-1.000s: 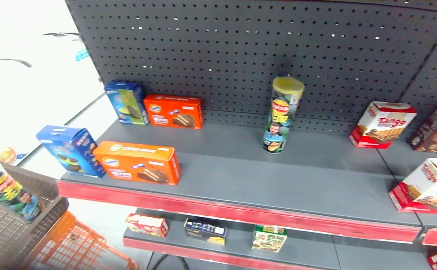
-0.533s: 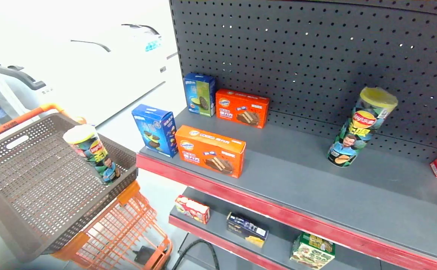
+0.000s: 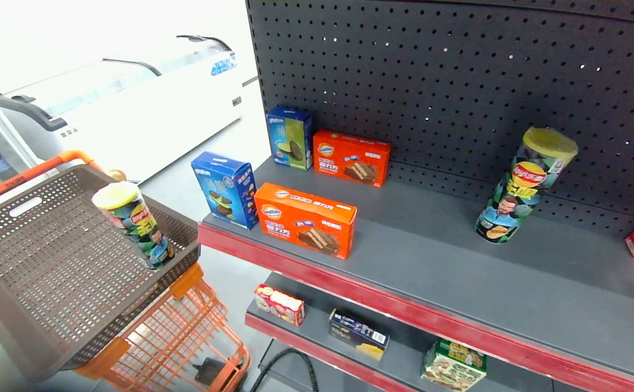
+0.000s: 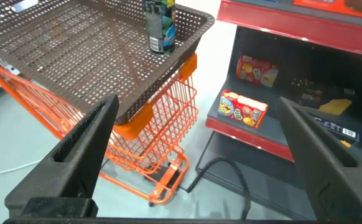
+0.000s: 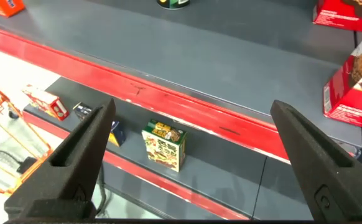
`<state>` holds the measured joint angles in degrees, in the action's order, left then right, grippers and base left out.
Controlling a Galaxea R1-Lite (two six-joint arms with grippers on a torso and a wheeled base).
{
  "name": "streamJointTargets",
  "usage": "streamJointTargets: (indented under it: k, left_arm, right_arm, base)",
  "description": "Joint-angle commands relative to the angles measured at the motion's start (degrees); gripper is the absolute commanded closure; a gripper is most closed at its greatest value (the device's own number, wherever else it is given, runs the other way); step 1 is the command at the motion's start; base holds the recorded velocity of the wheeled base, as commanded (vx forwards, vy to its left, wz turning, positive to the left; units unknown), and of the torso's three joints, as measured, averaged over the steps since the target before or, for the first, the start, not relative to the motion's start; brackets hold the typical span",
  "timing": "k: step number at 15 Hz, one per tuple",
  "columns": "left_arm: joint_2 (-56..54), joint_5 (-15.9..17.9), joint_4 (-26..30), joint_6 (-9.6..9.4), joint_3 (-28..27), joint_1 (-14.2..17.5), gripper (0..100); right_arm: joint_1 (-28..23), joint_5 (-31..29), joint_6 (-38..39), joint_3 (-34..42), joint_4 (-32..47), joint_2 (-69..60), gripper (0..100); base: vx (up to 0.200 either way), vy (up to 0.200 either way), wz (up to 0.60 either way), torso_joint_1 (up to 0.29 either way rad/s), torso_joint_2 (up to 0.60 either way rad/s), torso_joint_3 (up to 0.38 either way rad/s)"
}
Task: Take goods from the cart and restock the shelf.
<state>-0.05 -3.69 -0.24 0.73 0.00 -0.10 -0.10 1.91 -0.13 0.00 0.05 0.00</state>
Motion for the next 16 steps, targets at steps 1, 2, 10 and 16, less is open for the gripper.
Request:
streamJointTargets:
  k: [1,2,10,16]
  left_arm:
    - [0.05,-1.05,-0.2,-0.2,-0.18,0.1,0]
    - [0.05,-2.99,0.6,-1.87,-6.06,-0.08,0]
    - [41.62,-3.43,-3.01,-3.37,-24.52,1.59,0]
    - [72.47,7.39,-27.27,-6.44,-24.35,15.04,0]
  right_arm:
    - [0.01,0.02,-0.04,0.0,-0.05,0.0,0]
    - [0.01,0.02,-0.04,0.0,0.04,0.0,0]
    - [0.01,0.02,-0.04,0.0,-0.05,0.0,0]
    - [0.01,0.02,-0.04,0.0,0.04,0.0,0]
  base:
    - [0.0,0.0,0.0,0.0,0.0,0.0]
    - [0.0,0.0,0.0,0.0,0.0,0.0]
    - [0.0,0.0,0.0,0.0,0.0,0.0]
    - [0.0,0.0,0.0,0.0,0.0,0.0]
